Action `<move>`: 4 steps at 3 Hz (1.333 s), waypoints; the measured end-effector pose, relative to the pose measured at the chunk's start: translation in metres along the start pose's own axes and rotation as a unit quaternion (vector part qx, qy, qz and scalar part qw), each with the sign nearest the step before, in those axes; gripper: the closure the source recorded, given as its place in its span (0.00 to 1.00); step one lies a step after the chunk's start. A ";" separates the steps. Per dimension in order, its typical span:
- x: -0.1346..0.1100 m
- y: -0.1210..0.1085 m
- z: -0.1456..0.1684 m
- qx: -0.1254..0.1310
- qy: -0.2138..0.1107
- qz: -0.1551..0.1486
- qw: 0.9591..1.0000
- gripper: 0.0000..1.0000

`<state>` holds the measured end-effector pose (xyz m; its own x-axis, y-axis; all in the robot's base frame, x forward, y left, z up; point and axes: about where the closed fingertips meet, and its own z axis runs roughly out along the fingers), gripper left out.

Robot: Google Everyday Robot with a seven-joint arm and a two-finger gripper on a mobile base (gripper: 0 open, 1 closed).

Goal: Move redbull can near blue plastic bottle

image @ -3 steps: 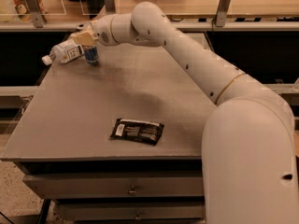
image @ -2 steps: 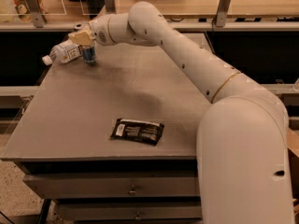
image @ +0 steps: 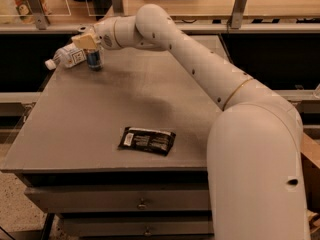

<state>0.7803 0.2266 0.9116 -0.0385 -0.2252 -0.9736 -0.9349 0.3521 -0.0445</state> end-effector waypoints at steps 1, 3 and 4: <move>0.001 0.001 0.004 -0.004 -0.001 0.001 1.000 0.13; 0.000 -0.012 -0.023 0.004 0.009 -0.007 1.000 0.00; 0.000 -0.012 -0.023 0.004 0.009 -0.007 1.000 0.00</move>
Offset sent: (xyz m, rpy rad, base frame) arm 0.0031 -0.0020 -0.0023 0.0052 0.0002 0.0018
